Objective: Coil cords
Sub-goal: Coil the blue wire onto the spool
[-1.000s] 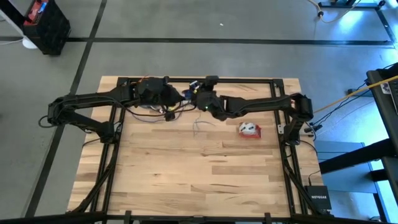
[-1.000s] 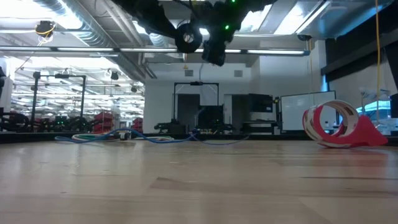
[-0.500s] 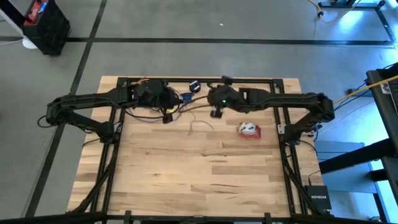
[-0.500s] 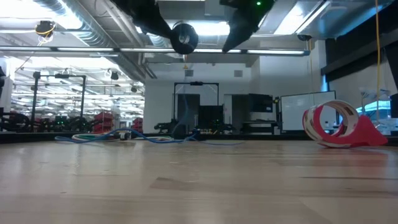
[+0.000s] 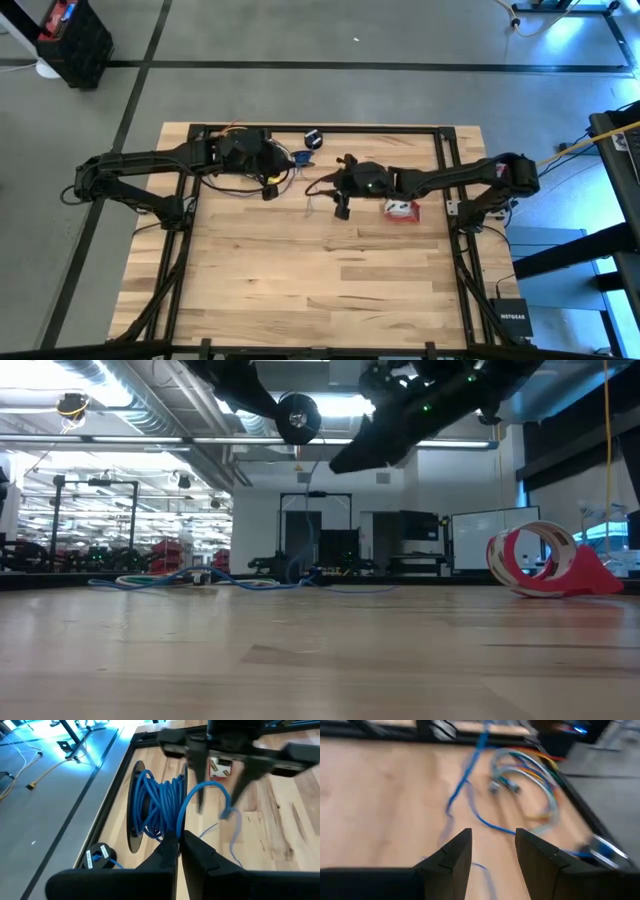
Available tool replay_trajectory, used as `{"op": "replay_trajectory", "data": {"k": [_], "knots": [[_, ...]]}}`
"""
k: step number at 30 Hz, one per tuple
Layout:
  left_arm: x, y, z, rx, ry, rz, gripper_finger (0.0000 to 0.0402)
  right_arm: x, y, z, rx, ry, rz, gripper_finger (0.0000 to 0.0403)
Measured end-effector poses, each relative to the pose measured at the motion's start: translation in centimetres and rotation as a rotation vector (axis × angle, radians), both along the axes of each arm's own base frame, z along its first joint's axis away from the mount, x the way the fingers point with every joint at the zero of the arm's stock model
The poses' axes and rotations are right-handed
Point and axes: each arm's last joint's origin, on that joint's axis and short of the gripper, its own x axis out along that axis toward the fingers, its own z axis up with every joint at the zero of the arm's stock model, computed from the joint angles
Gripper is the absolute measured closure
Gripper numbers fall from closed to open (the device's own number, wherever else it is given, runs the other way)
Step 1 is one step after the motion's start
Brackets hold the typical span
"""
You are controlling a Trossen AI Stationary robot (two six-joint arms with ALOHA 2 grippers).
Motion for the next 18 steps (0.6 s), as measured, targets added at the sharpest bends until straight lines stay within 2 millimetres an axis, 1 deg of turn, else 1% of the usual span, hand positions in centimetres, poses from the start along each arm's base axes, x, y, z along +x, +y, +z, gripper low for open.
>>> {"op": "replay_trajectory", "data": {"k": [3,5,10,13,15,18], "knots": [[0.0,0.0,0.0,0.0,0.002,0.0,0.0396,0.5,0.7,-0.5,0.025,-0.023,0.034,0.0247],[0.0,0.0,0.0,0.0,0.001,0.0,0.0396,0.9,1.0,-0.4,0.019,-0.066,0.047,0.0247],[0.0,0.0,0.0,0.002,0.001,0.0,0.0396,1.3,1.0,-0.3,0.019,-0.112,0.055,0.0247],[0.0,0.0,0.0,0.002,0.002,-0.001,0.0396,1.4,1.0,0.2,0.009,-0.159,0.041,0.0251],[0.0,0.0,0.0,0.001,0.004,-0.001,0.0396,1.4,0.9,0.2,-0.011,-0.158,0.012,0.0269],[0.0,0.0,0.0,0.0,0.004,0.0,0.0396,1.4,0.8,0.2,-0.048,-0.145,0.003,0.0327]]}}
